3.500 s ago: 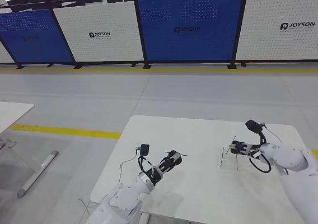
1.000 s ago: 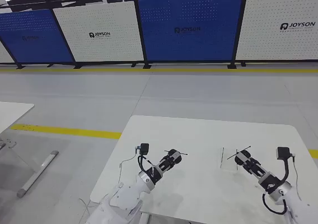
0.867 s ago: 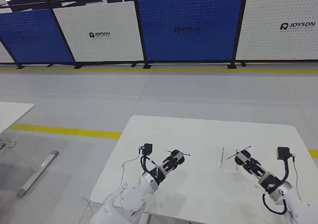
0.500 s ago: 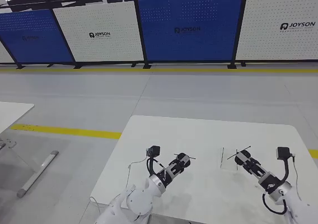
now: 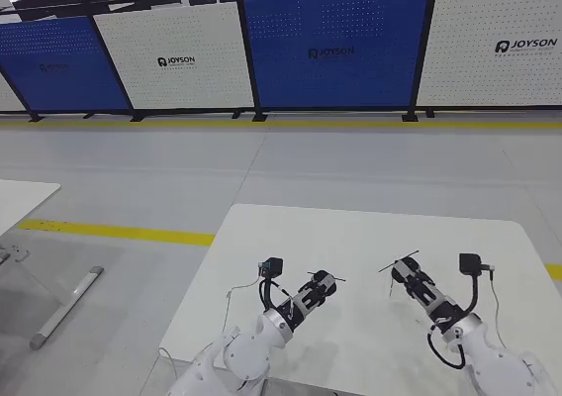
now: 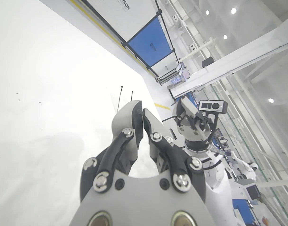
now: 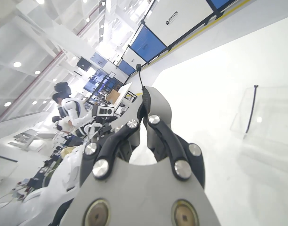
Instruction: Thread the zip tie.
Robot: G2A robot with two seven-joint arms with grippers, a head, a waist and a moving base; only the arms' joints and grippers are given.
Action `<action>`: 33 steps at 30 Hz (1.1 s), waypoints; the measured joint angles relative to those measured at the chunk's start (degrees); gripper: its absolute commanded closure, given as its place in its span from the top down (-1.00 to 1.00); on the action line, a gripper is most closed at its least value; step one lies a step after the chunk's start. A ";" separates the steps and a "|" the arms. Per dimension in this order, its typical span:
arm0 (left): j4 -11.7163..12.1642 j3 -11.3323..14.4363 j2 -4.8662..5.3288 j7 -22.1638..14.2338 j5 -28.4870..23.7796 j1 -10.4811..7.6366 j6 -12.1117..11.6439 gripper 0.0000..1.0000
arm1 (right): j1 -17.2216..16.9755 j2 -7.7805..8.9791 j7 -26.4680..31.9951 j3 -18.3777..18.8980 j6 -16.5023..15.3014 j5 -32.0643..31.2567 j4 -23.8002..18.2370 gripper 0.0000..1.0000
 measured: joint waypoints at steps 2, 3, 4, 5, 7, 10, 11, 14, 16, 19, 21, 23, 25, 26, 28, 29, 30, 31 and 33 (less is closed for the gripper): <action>0.00 0.00 0.00 0.00 0.00 0.00 0.00 -1.00 | 0.73 -0.46 -1.18 -2.60 0.70 -0.81 0.84 -1.00; 0.00 0.00 0.00 0.00 0.00 0.00 0.00 -1.00 | 0.88 -0.54 -0.79 -3.15 0.66 -0.06 1.02 -1.00; 0.00 0.00 0.00 0.00 0.00 0.00 0.00 -1.00 | 0.90 -0.54 -0.53 -3.16 0.59 0.30 1.04 -1.00; 0.00 0.00 0.00 0.00 0.00 0.00 0.00 -1.00 | 0.88 -0.53 -0.40 -3.07 0.54 0.46 1.02 -1.00; 0.00 0.00 0.00 0.00 0.00 0.00 0.00 -1.00 | 0.85 -0.52 -0.39 -2.99 0.53 0.45 0.99 -1.00; 0.00 0.00 0.00 0.00 0.00 0.00 0.00 -1.00 | 0.85 -0.52 -0.42 -2.99 0.53 0.41 0.99 -1.00; 0.00 0.00 0.00 0.00 0.00 0.00 0.00 -1.00 | 0.85 -0.52 -0.42 -2.99 0.53 0.41 0.99 -1.00; 0.00 0.00 0.00 0.00 0.00 0.00 0.00 -1.00 | 0.70 -0.56 -0.91 -2.99 0.60 0.53 0.92 -1.00; 0.00 0.00 0.00 0.00 0.00 0.00 0.00 -1.00 | 0.22 -0.76 -3.48 -3.27 1.11 -0.02 0.74 -1.00; 0.00 0.00 0.00 0.00 0.00 0.00 0.00 -1.00 | -0.81 -1.56 -9.85 -5.72 2.20 -0.16 1.05 -1.00; 0.00 0.00 0.00 0.00 0.00 0.00 0.00 -1.00 | -1.17 -2.21 -14.20 -8.54 3.65 -2.91 1.77 -1.00; 0.00 0.00 0.00 0.00 0.00 0.00 0.00 -1.00 | -1.19 -2.36 -15.01 -9.44 3.91 -3.88 1.95 -1.00; 0.00 0.00 0.00 0.00 0.00 0.00 0.00 -1.00 | -1.16 -2.34 -14.85 -9.31 3.87 -3.81 1.94 -1.00; 0.00 0.00 0.00 0.00 0.00 0.00 0.00 -1.00 | -1.16 -2.33 -14.81 -9.27 3.85 -3.77 1.93 -1.00; 0.01 -0.01 -0.01 0.08 -0.04 -0.02 0.00 -1.00 | -1.16 -2.33 -14.79 -9.25 3.84 -3.74 1.92 -1.00; 0.06 -0.07 -0.05 0.69 -0.01 -0.13 0.08 -1.00 | -1.16 -2.33 -14.79 -9.25 3.84 -3.74 1.92 -1.00; 0.12 -0.03 -0.10 1.49 0.37 -0.20 0.13 -1.00 | -1.16 -2.33 -14.79 -9.26 3.84 -3.74 1.92 -1.00; 0.17 0.17 -0.15 2.08 0.83 -0.24 0.16 -1.00 | -1.16 -2.33 -14.80 -9.26 3.84 -3.74 1.92 -1.00; 0.22 0.69 -0.20 1.90 1.37 -0.30 0.07 -1.00 | -1.16 -2.33 -14.80 -9.26 3.84 -3.74 1.92 -1.00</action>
